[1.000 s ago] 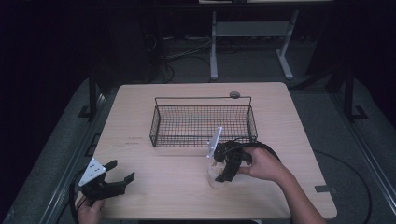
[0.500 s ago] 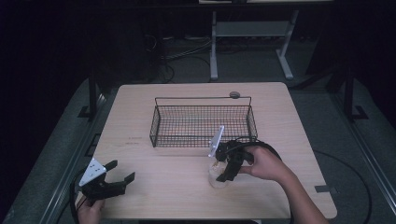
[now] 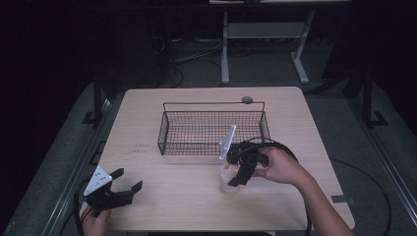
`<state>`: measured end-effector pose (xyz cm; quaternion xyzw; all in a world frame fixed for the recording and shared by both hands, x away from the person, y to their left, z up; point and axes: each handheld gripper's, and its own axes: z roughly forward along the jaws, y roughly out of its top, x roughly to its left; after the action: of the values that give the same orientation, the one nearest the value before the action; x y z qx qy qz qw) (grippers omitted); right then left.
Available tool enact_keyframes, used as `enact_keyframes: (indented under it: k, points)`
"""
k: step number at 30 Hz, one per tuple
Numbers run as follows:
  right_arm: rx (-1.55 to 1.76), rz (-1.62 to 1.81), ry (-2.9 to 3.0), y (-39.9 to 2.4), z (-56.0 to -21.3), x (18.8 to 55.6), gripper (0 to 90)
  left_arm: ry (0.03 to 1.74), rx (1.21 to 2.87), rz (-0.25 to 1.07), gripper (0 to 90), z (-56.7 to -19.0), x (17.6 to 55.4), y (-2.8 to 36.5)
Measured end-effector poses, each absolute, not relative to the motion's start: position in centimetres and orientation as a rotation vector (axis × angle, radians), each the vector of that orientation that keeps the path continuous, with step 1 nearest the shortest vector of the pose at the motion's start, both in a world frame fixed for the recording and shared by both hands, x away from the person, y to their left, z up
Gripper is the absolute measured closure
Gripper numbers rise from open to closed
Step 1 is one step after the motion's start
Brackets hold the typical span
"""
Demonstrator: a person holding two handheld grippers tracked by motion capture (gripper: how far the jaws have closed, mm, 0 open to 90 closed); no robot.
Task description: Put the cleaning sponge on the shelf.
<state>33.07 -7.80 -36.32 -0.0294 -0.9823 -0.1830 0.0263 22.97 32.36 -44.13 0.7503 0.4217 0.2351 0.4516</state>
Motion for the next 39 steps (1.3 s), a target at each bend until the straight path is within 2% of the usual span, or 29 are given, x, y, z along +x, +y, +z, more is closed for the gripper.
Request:
enact_keyframes:
  k: [21, 39]
  points:
    - [-0.12, -0.579, -3.06, -8.2, -33.7, 35.0, 28.7, 1.034, 1.863, 0.579, 13.9, -44.2, 23.1, 32.3]
    - [-0.161, -0.577, -3.068, -8.0, -31.4, 38.5, 28.7, 1.033, 1.866, 0.576, 13.9, -44.3, 23.2, 32.3]
